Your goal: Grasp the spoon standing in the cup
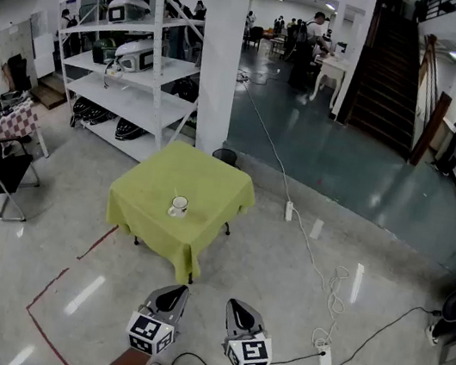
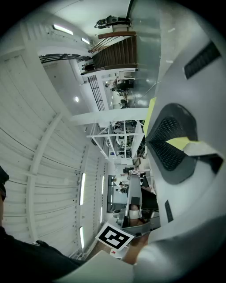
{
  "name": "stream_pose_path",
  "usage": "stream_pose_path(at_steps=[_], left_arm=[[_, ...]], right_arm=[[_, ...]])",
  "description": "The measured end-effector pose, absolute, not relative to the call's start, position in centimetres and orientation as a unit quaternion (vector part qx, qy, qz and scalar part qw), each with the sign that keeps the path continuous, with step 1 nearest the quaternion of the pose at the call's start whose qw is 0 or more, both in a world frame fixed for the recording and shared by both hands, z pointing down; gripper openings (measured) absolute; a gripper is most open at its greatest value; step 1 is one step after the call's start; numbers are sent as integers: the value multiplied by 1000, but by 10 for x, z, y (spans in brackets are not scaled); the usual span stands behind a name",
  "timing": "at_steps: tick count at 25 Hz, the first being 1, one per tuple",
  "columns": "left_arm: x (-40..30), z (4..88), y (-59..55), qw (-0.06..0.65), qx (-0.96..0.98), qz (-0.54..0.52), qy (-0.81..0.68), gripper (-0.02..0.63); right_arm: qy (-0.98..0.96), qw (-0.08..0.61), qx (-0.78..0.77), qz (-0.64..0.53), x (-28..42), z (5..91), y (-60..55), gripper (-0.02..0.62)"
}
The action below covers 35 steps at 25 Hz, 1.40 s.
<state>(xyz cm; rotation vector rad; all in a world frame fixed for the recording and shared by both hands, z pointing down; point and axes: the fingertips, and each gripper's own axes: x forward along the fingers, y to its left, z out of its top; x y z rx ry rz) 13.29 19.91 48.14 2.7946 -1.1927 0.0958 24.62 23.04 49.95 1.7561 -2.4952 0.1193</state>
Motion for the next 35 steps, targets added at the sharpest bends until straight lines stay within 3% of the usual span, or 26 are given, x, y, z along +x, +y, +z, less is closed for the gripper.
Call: stream_pose_path(at_steps=[14,23,35], left_arm=[[68,484,212,48,926,23,-375,6],[13,482,193,38,924,19,-380,6],[-35,488,186,40,926,5,-375,6]], right_arm=[[-813,41,580,28,173,480,230,6],[-814,-2,580,33,129,471,211,8],[-807,26,589,47,80,484,208,6]])
